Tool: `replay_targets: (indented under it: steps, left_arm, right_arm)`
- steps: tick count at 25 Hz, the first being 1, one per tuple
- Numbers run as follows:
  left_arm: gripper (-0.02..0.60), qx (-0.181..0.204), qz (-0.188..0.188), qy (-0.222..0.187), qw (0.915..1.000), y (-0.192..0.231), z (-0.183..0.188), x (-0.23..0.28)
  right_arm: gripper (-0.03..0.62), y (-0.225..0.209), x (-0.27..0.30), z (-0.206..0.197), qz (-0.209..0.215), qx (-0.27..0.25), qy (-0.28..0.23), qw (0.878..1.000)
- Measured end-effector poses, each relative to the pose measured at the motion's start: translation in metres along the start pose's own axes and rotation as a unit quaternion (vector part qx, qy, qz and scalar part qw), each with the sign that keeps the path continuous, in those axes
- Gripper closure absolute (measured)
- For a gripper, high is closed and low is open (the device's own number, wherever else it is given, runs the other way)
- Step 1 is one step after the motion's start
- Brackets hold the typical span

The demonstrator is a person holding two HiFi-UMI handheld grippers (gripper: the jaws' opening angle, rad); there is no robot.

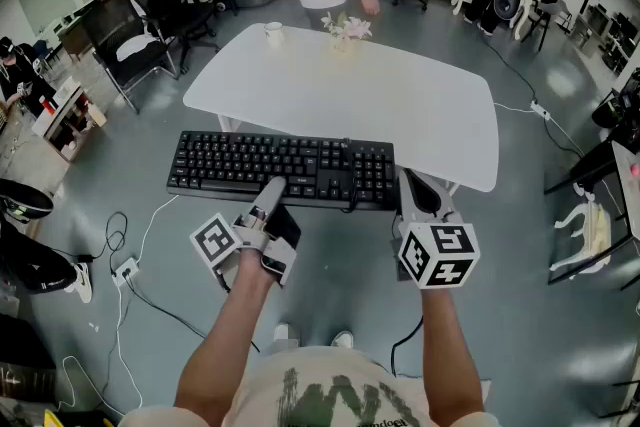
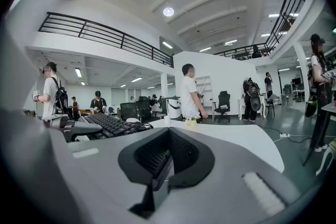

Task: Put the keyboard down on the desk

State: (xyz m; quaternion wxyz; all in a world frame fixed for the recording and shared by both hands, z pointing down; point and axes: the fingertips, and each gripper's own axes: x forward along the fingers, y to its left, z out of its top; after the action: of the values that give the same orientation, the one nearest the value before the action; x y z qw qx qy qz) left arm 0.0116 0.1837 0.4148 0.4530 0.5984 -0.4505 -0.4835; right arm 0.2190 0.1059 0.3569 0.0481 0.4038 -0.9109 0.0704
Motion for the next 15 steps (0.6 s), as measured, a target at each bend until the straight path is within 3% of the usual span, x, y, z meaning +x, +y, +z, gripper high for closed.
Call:
replay_targets:
  steps: [15]
  left_arm:
    - [0.492,-0.002,0.006,-0.014,0.9999,0.014,-0.017,0.016]
  right_arm:
    - [0.594,-0.019,0.012,-0.01,0.027,-0.005,0.006,1.0]
